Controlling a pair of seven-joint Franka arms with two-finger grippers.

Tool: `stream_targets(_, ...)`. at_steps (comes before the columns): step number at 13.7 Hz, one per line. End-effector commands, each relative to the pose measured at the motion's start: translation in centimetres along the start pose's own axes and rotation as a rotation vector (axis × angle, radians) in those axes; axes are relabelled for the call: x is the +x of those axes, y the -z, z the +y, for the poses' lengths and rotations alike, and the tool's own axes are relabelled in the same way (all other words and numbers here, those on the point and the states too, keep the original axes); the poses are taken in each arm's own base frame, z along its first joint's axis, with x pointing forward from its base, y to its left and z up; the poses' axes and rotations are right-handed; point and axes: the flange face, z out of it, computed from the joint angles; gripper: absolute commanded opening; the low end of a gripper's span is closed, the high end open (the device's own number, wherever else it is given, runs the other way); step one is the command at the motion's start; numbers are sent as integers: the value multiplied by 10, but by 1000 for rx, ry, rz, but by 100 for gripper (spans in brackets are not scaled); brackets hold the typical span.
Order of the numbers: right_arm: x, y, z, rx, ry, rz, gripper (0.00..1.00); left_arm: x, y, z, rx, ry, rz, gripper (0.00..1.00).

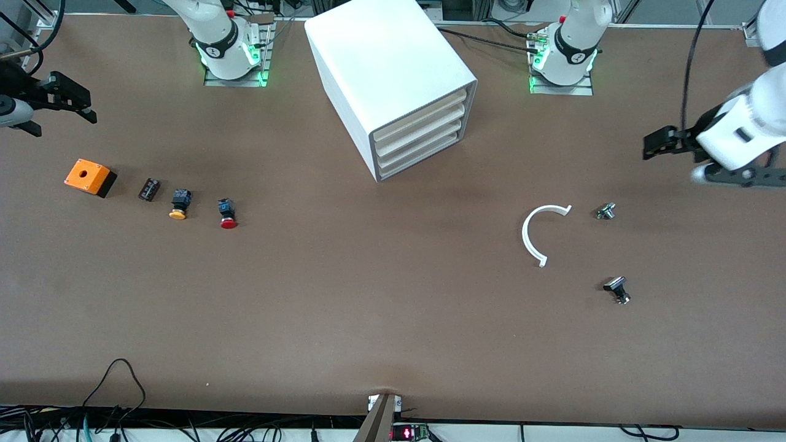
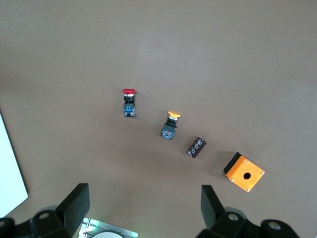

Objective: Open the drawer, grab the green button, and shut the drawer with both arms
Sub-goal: 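Move the left gripper to the drawer front while the right gripper rises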

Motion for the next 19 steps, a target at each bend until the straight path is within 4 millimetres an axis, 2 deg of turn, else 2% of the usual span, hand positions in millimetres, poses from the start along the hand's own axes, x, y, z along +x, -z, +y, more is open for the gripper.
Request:
stream_targets(1,14,-15,4,1,2,-31,100,25,-35,36,-30,-15,-73,100)
stream_targets(2,19,-24,4,10,3,-47,100,34,-52,47,-41,-11,-104,100)
stream_targets(4,33,-42,0,22,21,-67,100,55,-100,66,-70,-32,-151,100)
stream_targets(5,44,-47,-9,21,40,-71,100,62,-131,75,-75,-41,-162,100)
stream_targets(8,64,-58,-14,26,75,-90,100,79,-203,100,-126,-60,-167,100)
stream_targets(11,67,-65,-12,31,71,-98,100,60,-250,153,-199,-85,-176,100)
stream_targets(14,70,-63,-17,72,78,-73,100,34,-289,205,-269,-96,-175,100)
stream_targets(15,72,-63,-22,75,80,-69,100,27,-299,218,-288,-93,-170,100)
stream_targets(17,84,-57,-47,59,113,-14,100,17,-312,233,-325,-71,-162,98)
stream_targets(18,88,-54,-52,53,120,11,100,11,-315,243,-337,-72,-164,92)
stream_targets(19,91,-54,-53,52,130,31,100,7,-320,252,-340,-84,-166,92)
